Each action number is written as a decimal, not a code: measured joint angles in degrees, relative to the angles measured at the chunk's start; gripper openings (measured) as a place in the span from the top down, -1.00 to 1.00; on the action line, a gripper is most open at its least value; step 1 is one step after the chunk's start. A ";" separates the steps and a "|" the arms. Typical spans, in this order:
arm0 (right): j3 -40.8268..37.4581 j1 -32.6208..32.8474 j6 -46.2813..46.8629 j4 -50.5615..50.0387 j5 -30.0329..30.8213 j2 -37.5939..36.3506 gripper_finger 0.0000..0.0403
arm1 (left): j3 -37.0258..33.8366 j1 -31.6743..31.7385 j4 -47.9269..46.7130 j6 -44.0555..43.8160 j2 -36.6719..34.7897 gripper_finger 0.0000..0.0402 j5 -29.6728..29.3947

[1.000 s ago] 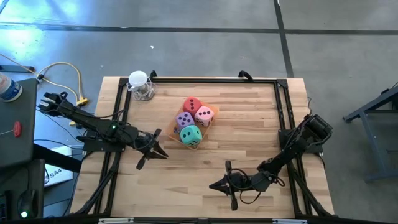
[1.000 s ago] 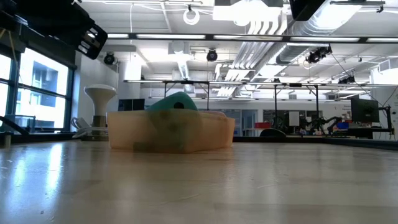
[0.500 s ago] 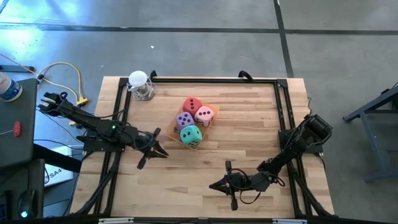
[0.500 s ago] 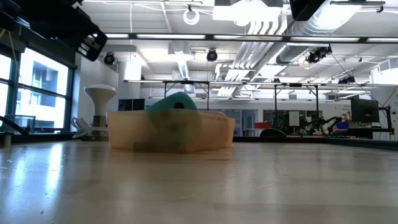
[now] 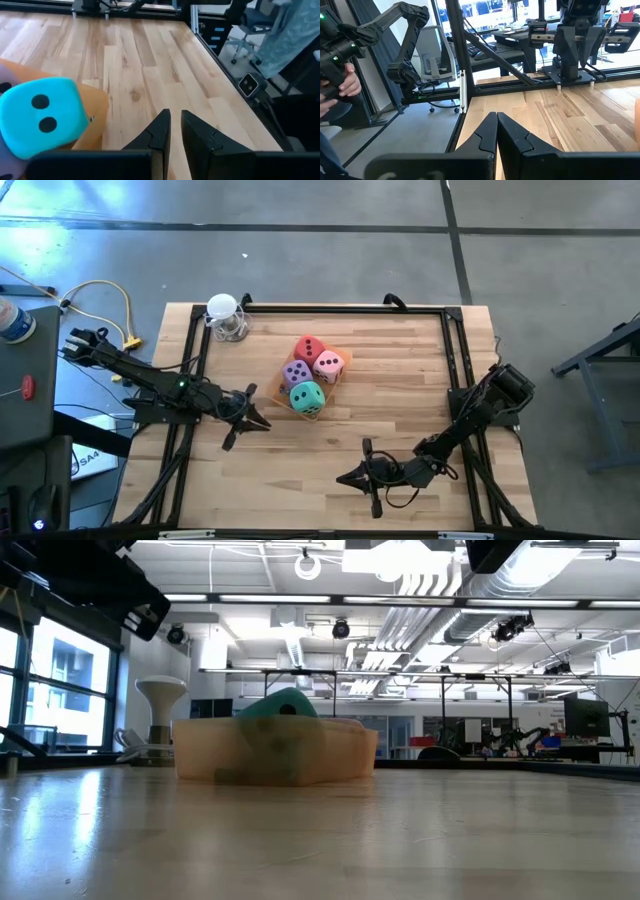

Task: Pick & Place Dice
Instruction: Return to Home Position

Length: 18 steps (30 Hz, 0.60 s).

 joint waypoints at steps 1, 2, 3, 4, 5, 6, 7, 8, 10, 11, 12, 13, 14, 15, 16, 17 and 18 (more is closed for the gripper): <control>0.00 0.00 0.00 0.00 0.02 0.00 0.99 | 0.00 0.00 -0.02 -0.01 0.00 0.80 -0.10; 0.00 0.00 0.00 0.01 0.02 0.00 0.99 | 0.00 0.00 0.04 -0.46 -0.03 0.80 -0.36; 0.00 0.01 0.00 0.02 0.02 0.00 0.99 | 0.00 0.00 0.07 -1.36 -0.04 0.80 -0.56; 0.00 0.00 0.00 0.00 0.00 0.00 0.99 | 0.00 0.00 0.11 -2.10 -0.04 0.79 -0.78; 0.00 0.00 0.00 0.00 0.02 0.00 0.99 | 0.00 0.00 0.11 -2.32 -0.04 0.78 -0.98; 0.00 0.01 0.00 0.02 0.02 0.00 0.99 | 0.00 0.00 0.13 -2.46 -0.04 0.76 -1.23; 0.00 0.00 0.00 0.00 0.00 0.00 0.99 | 0.00 -0.04 0.24 -2.48 -0.04 0.72 -1.44; 0.00 0.00 0.00 0.00 -0.02 0.00 0.99 | 0.00 -0.06 0.38 -2.56 -0.04 0.68 -1.60; 0.00 0.00 0.00 0.02 -0.11 0.00 0.99 | 0.00 -0.09 0.40 -2.97 -0.04 0.59 -1.88; 0.00 0.01 0.00 0.01 -0.12 0.00 0.99 | 0.00 -0.09 0.40 -3.29 -0.04 0.54 -1.92; 0.00 0.01 0.00 0.00 -0.13 0.00 0.99 | 0.00 -0.09 0.41 -3.79 -0.04 0.49 -1.92; 0.00 0.00 0.00 0.02 -0.13 0.00 0.99 | 0.00 -0.09 0.50 -4.18 -0.04 0.44 -1.92; 0.02 0.00 0.00 0.02 -0.13 0.00 0.99 | 0.00 -0.09 0.70 -4.19 -0.04 0.41 -1.92; 0.02 0.00 0.00 0.00 -0.13 0.00 0.99 | 0.00 -0.09 1.06 -4.21 -0.04 0.38 -1.92; 0.02 0.02 0.00 0.00 -0.13 0.00 0.99 | 0.00 -0.09 1.44 -4.21 -0.04 0.36 -1.92; 0.02 0.00 0.00 0.02 -0.13 0.00 0.99 | 0.00 -0.08 1.72 -4.21 -0.04 0.36 -1.92; 0.02 0.02 0.00 0.00 -0.13 0.00 0.99 | 0.00 -0.07 1.92 -4.21 -0.04 0.35 -1.92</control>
